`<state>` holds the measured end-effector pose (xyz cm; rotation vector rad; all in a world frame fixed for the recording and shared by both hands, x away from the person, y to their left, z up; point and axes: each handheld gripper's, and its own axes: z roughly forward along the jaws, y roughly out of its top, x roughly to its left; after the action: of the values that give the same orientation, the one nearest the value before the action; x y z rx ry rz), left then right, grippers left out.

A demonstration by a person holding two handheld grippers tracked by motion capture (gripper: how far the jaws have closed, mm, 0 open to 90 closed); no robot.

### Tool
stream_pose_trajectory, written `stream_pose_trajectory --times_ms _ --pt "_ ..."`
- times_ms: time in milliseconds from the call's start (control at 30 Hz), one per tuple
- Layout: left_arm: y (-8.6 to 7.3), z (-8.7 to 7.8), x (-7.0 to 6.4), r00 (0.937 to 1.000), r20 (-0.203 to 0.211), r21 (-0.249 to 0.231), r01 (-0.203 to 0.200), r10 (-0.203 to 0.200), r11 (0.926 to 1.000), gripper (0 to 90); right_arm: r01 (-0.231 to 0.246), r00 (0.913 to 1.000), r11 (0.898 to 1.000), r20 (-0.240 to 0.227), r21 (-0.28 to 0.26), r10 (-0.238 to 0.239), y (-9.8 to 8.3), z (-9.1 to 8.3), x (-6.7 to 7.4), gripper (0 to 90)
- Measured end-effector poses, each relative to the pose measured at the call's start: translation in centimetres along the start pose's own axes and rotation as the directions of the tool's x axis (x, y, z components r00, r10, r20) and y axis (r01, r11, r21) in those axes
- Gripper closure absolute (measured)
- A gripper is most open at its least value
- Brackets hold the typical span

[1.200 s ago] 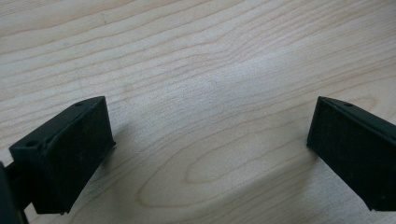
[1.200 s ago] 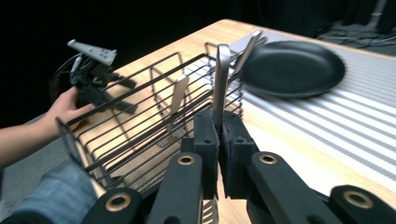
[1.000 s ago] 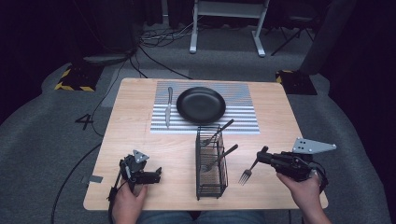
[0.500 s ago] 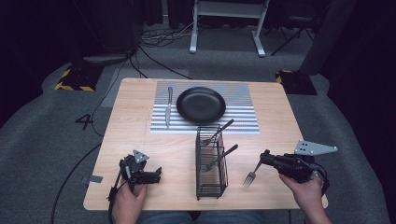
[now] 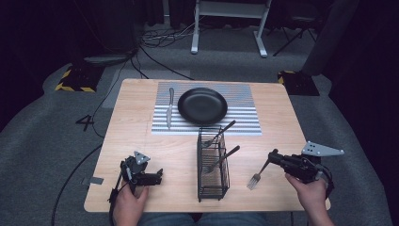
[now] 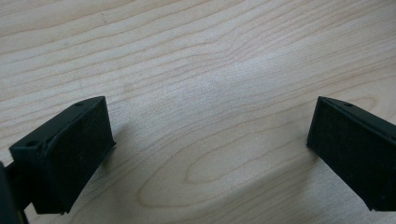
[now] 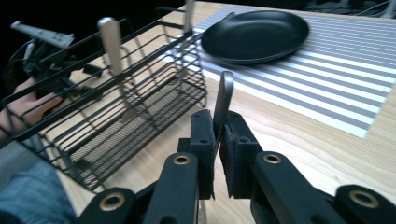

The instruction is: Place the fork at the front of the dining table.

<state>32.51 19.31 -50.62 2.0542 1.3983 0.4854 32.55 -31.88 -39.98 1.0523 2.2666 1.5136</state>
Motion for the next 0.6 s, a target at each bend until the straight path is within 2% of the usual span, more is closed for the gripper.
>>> stream_pose_trajectory --times_ms 167,267,367,600 --pt "0.0 0.0 0.0 1.0 0.0 0.0 0.0 0.0 1.0 0.3 -0.031 0.9994 0.999 0.016 -0.021 0.031 -0.6 -0.2 -1.4 81.1" --pt "0.0 0.0 0.0 1.0 0.0 0.0 0.0 0.0 1.0 0.3 -0.046 0.9989 0.999 0.01 -0.027 0.046 -0.8 -0.3 -2.2 76.8" --pt "0.0 0.0 0.0 1.0 0.0 0.0 0.0 0.0 1.0 0.3 -0.042 0.9991 0.998 0.007 -0.037 0.042 -0.8 -0.4 -2.5 71.9" --pt "0.0 0.0 0.0 1.0 0.0 0.0 0.0 0.0 1.0 0.3 -0.039 0.9988 0.998 0.03 -0.044 0.04 -1.0 -0.5 -3.5 69.4"
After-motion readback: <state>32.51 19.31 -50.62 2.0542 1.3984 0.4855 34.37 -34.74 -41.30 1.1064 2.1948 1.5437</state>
